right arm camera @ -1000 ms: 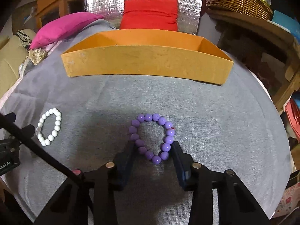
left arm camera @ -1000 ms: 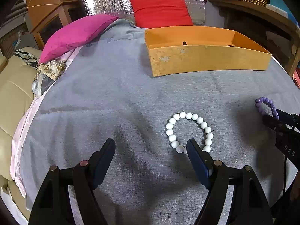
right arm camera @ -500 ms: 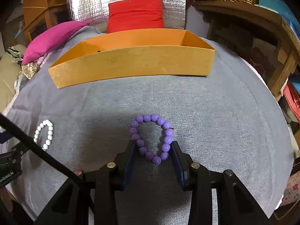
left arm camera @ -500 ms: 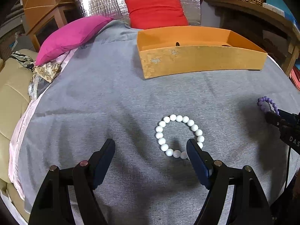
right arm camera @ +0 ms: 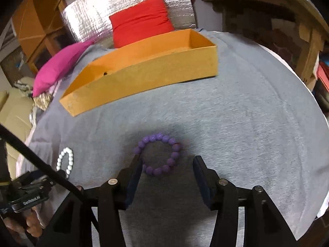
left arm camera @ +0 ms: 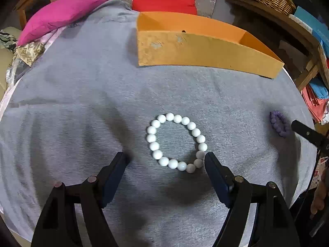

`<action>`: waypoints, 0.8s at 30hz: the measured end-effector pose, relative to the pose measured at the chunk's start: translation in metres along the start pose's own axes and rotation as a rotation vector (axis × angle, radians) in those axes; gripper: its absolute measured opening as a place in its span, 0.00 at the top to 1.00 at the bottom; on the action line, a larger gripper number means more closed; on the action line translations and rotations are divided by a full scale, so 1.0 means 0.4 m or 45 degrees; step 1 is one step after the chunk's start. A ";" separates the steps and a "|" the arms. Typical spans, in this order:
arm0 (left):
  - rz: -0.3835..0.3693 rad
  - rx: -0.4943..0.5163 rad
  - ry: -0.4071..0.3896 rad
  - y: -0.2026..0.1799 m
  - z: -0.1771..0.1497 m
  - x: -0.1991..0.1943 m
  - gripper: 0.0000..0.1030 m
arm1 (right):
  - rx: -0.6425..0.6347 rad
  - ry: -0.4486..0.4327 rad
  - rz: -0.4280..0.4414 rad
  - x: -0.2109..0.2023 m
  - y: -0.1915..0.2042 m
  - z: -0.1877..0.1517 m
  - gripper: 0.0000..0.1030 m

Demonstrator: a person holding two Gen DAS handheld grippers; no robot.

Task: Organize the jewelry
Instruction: 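Grasp the purple bead bracelet with the right gripper while the left gripper grasps the white bead bracelet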

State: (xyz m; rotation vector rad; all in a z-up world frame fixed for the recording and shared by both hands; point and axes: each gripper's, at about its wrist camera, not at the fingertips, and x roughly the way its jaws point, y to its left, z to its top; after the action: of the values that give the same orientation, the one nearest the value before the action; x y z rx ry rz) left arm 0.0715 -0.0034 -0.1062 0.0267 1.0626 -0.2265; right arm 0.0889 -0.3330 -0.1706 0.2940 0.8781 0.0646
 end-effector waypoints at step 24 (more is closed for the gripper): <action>-0.181 0.005 -0.042 -0.045 0.032 0.032 0.51 | -0.188 0.037 -0.067 0.062 0.088 -0.027 0.36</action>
State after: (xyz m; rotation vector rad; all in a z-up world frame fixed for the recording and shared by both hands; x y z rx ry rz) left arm 0.0847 -0.0246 -0.1095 -0.0489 1.0324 -0.3568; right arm 0.0988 -0.2925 -0.1860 0.1323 0.9045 0.0847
